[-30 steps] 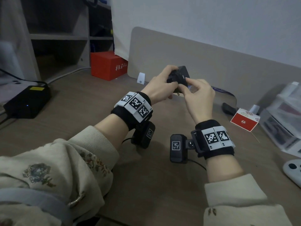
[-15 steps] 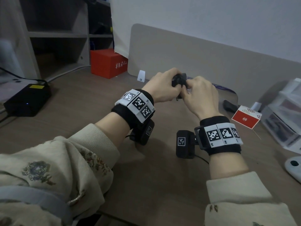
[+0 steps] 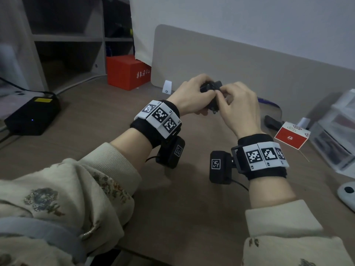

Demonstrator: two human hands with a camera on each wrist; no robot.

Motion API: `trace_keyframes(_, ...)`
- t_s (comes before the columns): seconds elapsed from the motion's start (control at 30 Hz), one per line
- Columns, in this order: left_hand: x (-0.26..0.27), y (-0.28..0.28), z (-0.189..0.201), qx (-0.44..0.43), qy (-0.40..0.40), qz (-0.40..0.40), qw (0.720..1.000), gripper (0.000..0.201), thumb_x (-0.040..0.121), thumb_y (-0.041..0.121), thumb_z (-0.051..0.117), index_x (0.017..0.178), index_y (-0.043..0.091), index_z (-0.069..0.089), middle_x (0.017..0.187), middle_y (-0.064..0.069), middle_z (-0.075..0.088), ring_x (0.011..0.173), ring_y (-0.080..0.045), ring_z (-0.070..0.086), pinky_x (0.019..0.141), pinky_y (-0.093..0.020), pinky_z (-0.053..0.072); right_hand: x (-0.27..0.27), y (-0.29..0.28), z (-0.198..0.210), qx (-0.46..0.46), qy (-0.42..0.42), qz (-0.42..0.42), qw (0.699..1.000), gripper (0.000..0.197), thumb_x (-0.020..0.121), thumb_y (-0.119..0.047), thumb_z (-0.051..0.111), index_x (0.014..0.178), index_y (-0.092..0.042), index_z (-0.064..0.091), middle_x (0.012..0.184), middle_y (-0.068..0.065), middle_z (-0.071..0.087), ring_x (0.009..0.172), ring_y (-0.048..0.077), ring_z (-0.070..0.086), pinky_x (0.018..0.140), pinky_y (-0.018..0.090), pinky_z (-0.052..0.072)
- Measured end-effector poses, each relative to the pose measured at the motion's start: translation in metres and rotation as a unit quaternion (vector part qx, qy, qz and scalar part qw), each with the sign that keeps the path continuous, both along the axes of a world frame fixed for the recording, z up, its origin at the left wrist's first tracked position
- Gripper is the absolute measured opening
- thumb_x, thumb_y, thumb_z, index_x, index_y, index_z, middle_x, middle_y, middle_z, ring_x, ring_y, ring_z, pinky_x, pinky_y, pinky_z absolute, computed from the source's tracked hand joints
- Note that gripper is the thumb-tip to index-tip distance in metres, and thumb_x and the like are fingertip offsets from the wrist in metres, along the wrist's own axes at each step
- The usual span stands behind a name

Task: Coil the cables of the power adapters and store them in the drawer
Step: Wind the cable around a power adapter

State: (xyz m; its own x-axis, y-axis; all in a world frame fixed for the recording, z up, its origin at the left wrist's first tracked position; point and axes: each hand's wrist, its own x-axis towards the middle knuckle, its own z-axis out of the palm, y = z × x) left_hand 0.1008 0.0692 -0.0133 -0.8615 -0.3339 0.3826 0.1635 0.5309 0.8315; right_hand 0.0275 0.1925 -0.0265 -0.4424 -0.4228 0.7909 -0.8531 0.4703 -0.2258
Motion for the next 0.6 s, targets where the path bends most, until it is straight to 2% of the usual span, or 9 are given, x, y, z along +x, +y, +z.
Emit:
trace_keyframes(0.1, 0.000, 0.002, 0.000, 0.006, 0.003, -0.003, 1.000, 0.028, 0.094, 0.016, 0.047, 0.121, 0.018, 0.054, 0.092, -0.006, 0.069, 0.069, -0.022, 0.074, 0.064, -0.033, 0.061, 0.003, 0.000, 0.003, -0.034, -0.006, -0.003, 0.999, 0.026, 0.092, -0.030, 0.058, 0.098, -0.008, 0.071, 0.093, 0.011, 0.069, 0.086, 0.032, 0.064, 0.075, 0.044, 0.050)
trace_keyframes(0.2, -0.002, 0.004, -0.003, -0.008, 0.003, 0.005, 1.000, 0.029, 0.094, 0.017, 0.046, 0.122, 0.015, 0.054, 0.093, -0.005, 0.068, 0.069, -0.022, 0.073, 0.062, -0.031, 0.060, 0.001, -0.001, 0.003, -0.005, -0.021, -0.027, 0.999, 0.025, 0.094, -0.029, 0.057, 0.102, -0.008, 0.069, 0.099, 0.010, 0.071, 0.093, 0.032, 0.063, 0.079, 0.043, 0.049)
trace_keyframes(0.3, -0.003, 0.006, -0.005, -0.014, 0.003, 0.009, 1.000, 0.031, 0.093, 0.018, 0.047, 0.123, 0.015, 0.054, 0.095, -0.003, 0.066, 0.068, -0.020, 0.073, 0.061, -0.029, 0.060, 0.001, -0.004, 0.003, 0.056, -0.028, -0.055, 0.997, 0.025, 0.099, -0.025, 0.049, 0.103, -0.005, 0.063, 0.107, 0.014, 0.063, 0.098, 0.034, 0.057, 0.075, 0.041, 0.041)
trace_keyframes(0.43, -0.004, 0.011, -0.006, -0.024, 0.001, 0.008, 1.000, 0.031, 0.094, 0.021, 0.048, 0.124, 0.017, 0.052, 0.094, 0.000, 0.066, 0.069, -0.016, 0.073, 0.063, -0.027, 0.061, 0.002, -0.004, 0.002, 0.068, -0.039, -0.094, 0.992, 0.022, 0.101, -0.024, 0.044, 0.110, -0.008, 0.057, 0.115, 0.010, 0.055, 0.105, 0.032, 0.053, 0.069, 0.035, 0.032)
trace_keyframes(0.6, -0.003, 0.011, -0.006, -0.036, -0.006, 0.011, 0.999, 0.028, 0.095, 0.023, 0.048, 0.123, 0.018, 0.050, 0.092, 0.000, 0.065, 0.070, -0.018, 0.073, 0.065, -0.031, 0.061, -0.001, -0.004, -0.001, 0.073, -0.037, -0.070, 0.994, 0.020, 0.099, -0.019, 0.044, 0.108, -0.008, 0.058, 0.116, 0.013, 0.052, 0.099, 0.036, 0.053, 0.074, 0.037, 0.031)
